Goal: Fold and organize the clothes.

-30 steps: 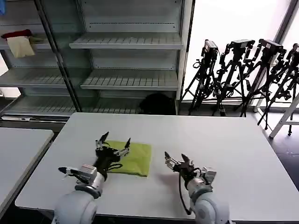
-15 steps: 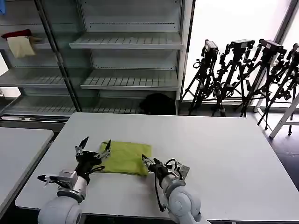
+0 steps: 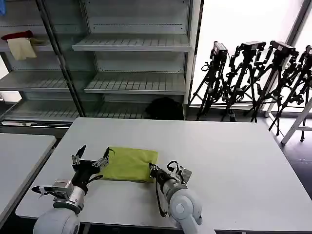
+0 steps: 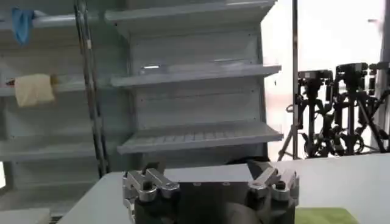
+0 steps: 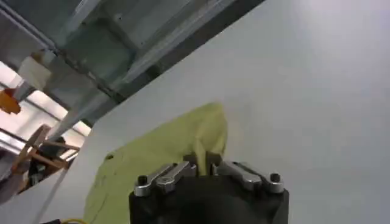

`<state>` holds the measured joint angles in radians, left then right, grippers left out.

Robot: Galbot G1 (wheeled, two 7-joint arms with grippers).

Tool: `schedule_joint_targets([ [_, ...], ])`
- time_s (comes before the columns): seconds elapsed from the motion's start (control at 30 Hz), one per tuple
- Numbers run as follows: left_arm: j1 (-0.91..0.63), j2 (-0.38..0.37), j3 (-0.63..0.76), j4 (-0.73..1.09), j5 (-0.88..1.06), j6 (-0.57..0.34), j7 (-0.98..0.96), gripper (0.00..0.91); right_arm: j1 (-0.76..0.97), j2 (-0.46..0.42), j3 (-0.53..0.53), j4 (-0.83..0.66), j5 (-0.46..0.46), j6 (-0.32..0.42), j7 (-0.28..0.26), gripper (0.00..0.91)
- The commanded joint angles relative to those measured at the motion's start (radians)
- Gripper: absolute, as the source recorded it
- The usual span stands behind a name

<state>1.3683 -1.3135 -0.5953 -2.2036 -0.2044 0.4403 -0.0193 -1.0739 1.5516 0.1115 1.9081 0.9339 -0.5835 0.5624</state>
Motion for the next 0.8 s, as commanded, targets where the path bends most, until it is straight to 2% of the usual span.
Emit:
schedule_joint_targets([
  [0.03,0.006,-0.003,-0.011,0.019,-0.014,-0.013,0.0,0.907,0.015,0.001,0.005,0.004,0.021,-0.003,0.046,0.0],
  [0.2,0.005,-0.005,-0.008,0.026,-0.014,-0.019,0.0,0.907,-0.003,-0.043,0.042,0.061,0.029,-0.003,0.052,0.0],
  [0.3,0.008,-0.004,-0.009,0.03,-0.015,-0.024,0.0,0.907,-0.03,-0.124,0.107,0.135,0.091,-0.005,0.054,0.0],
  [0.47,0.006,-0.004,-0.004,0.039,-0.015,-0.029,0.0,0.907,-0.091,-0.246,0.186,0.191,0.136,-0.004,0.022,0.0],
  [0.7,0.0,-0.007,0.007,0.041,-0.014,-0.029,0.0,0.907,-0.152,-0.317,0.317,0.211,0.156,-0.004,-0.056,0.0],
  [0.73,0.0,-0.008,0.007,0.041,-0.014,-0.029,0.0,0.907,-0.157,-0.323,0.333,0.21,0.154,-0.004,-0.071,0.101],
  [0.77,0.0,-0.008,0.007,0.042,-0.014,-0.029,0.0,0.907,-0.16,-0.331,0.344,0.208,0.153,-0.004,-0.088,0.746],
  [0.8,0.002,-0.008,0.006,0.042,-0.014,-0.029,0.0,0.907,-0.163,-0.337,0.357,0.206,0.147,-0.004,-0.104,0.907],
])
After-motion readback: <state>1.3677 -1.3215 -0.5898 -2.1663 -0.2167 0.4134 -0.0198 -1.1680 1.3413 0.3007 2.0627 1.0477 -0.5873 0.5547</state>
